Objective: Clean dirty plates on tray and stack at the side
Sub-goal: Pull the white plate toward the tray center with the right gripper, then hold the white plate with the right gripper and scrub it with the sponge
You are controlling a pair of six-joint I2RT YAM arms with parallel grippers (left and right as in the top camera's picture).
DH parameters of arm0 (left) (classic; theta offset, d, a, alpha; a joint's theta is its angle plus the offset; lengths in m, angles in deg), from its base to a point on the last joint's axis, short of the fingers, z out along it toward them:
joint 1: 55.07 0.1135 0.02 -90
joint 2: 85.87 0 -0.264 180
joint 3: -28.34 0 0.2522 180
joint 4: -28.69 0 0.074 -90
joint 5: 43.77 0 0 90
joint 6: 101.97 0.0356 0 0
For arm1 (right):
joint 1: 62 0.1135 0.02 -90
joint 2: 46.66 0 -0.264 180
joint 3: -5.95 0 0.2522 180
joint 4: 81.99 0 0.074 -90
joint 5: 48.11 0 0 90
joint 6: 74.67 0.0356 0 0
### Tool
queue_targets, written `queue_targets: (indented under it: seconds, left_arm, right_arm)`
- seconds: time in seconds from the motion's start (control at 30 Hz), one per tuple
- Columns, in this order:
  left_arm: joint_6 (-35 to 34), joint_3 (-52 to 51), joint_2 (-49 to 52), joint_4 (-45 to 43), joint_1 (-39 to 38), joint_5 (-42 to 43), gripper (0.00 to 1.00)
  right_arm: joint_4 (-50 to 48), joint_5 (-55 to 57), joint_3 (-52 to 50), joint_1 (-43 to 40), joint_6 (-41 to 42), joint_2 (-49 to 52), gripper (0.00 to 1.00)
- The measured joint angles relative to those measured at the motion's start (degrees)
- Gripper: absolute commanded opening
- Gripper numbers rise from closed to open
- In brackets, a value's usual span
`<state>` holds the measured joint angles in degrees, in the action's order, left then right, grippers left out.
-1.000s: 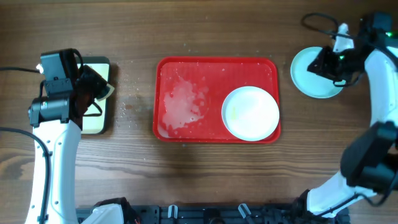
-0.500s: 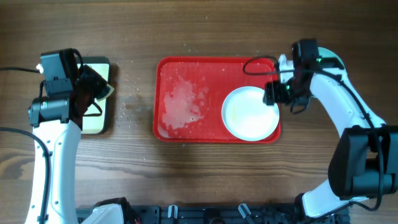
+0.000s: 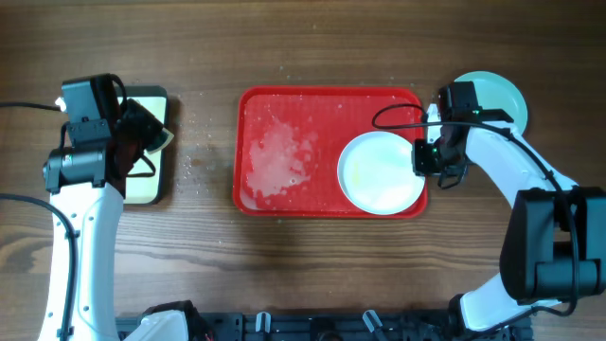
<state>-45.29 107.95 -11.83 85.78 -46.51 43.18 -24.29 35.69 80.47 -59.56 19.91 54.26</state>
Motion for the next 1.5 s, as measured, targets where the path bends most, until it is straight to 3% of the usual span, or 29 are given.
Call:
queue_targets:
  seconds: [0.27, 0.4, 0.57, 0.77, 0.8, 0.83, 1.03, 1.17, 1.23, 1.37, 1.5]
  left_arm:
    - [0.0, 0.0, 0.0, 0.0, 0.0, 0.0, 0.09]
    - [0.0, 0.0, 0.0, 0.0, 0.0, 0.0, 0.08]
    - [0.0, 0.0, 0.0, 0.0, 0.0, 0.0, 0.08]
    - [0.0, 0.0, 0.0, 0.0, 0.0, 0.0, 0.06]
    - [0.0, 0.0, 0.0, 0.0, 0.0, 0.4, 0.05]
    - [0.0, 0.0, 0.0, 0.0, 0.0, 1.0, 0.04]
    - [0.0, 0.0, 0.0, 0.0, 0.0, 4.2, 0.04]
    - [0.0, 0.0, 1.9, 0.0, -0.5, 10.5, 0.04]
    - [0.0, 0.0, 5.8, -0.7, -4.2, 16.9, 0.04]
    - [0.0, 0.0, 12.6, -4.6, -14.0, 19.5, 0.04]
    - [0.0, 0.0, 21.0, -9.9, -24.9, 20.8, 0.04]
  right_arm:
    - [-1.2, -0.6, -0.6, 0.0, 0.2, 0.0, 0.22]
    - [-2.9, -5.0, -2.6, 0.0, 0.7, -0.3, 0.16]
    - [-3.9, -8.3, -2.8, 1.0, 1.0, -0.3, 0.23]
    - [-7.2, -6.6, -2.9, 2.1, 3.4, 0.8, 0.23]
    - [-8.0, -6.6, -2.9, 2.1, 3.4, 1.4, 0.17]
    - [-8.3, -7.1, -2.9, 2.1, 3.5, 1.7, 0.04]
    - [-9.8, -8.8, -3.0, 2.2, 7.3, 2.1, 0.04]
    - [-12.6, -8.8, -3.0, 4.2, 10.2, 2.6, 0.04]
    - [-15.9, -8.8, -3.0, 8.4, 11.7, 3.1, 0.04]
    - [-23.6, -8.6, -3.1, 12.6, 17.0, 3.7, 0.04]
    - [-23.8, -8.6, -3.1, 14.0, 18.4, 3.8, 0.04]
